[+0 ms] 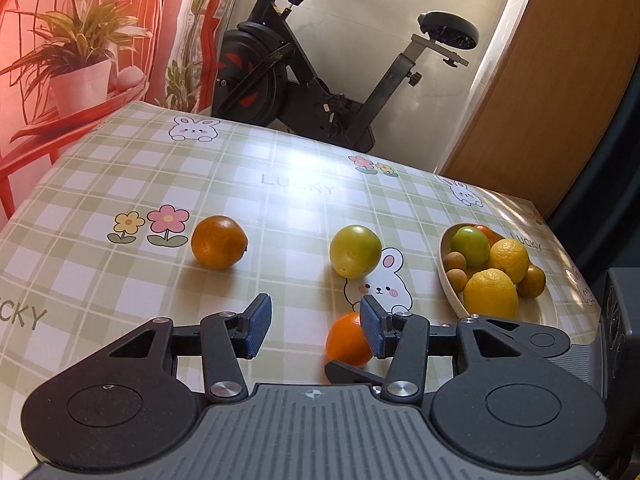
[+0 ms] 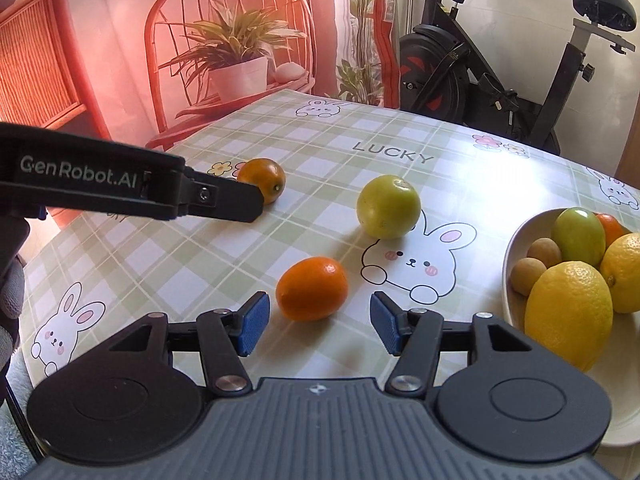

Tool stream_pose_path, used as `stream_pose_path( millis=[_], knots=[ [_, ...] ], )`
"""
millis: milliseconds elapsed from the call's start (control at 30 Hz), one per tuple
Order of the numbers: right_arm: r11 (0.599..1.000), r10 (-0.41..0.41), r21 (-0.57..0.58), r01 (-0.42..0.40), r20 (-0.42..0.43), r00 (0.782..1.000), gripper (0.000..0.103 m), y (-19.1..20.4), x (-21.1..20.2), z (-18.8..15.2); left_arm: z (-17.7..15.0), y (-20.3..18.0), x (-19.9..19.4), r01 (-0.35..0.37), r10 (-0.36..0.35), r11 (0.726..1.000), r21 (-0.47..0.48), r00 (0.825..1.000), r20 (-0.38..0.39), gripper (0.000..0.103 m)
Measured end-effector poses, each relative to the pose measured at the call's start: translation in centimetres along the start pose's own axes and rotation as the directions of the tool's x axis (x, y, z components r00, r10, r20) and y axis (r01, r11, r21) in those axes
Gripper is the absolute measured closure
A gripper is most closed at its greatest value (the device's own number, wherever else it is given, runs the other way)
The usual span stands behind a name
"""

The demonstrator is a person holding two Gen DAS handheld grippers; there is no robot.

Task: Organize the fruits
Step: 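Close the left tool around the bright small orange, then carry the small orange with the left tool over the plate and lower it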

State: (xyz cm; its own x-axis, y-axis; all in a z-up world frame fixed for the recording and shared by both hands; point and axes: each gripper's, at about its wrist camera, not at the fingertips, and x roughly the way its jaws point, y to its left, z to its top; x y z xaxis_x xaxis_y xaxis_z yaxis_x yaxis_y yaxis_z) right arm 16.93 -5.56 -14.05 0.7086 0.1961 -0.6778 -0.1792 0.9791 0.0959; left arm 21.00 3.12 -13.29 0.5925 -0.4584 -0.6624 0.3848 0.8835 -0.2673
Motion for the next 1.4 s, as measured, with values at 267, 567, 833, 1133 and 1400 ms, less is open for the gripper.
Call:
stream_pose_path(
  millis=[267,567,833,1133,1400],
  knots=[
    [1.0,0.001,-0.015,-0.001,-0.008,1.0,0.045,0.5,1.4,0.2,-1.0,-0.7,1.8,0.045,-0.045,0.999,0.001,0.998,-0.042,0.052],
    [1.0,0.013,-0.001,-0.013,-0.009,1.0,0.055,0.4,1.5,-0.1,-1.7,-0.1,3.7,0.072,-0.074,0.997,-0.026,0.994,-0.084,0.054],
    [0.999,0.025,0.025,-0.025,0.0,1.0,0.058,0.1,1.3,-0.2,-1.9,-0.5,3.5,0.089,-0.09,0.996,-0.01,0.993,-0.079,0.064],
    [0.998,0.025,0.056,-0.026,0.011,1.0,0.058,-0.1,0.2,-0.9,-1.9,-2.2,3.2,0.103,-0.099,0.994,0.036,0.991,-0.094,0.067],
    [0.995,-0.001,0.097,-0.004,0.048,0.999,0.058,-1.4,-2.1,-1.7,-1.4,-5.4,3.0,0.114,-0.104,0.988,0.106,0.99,-0.098,0.067]
  ],
)
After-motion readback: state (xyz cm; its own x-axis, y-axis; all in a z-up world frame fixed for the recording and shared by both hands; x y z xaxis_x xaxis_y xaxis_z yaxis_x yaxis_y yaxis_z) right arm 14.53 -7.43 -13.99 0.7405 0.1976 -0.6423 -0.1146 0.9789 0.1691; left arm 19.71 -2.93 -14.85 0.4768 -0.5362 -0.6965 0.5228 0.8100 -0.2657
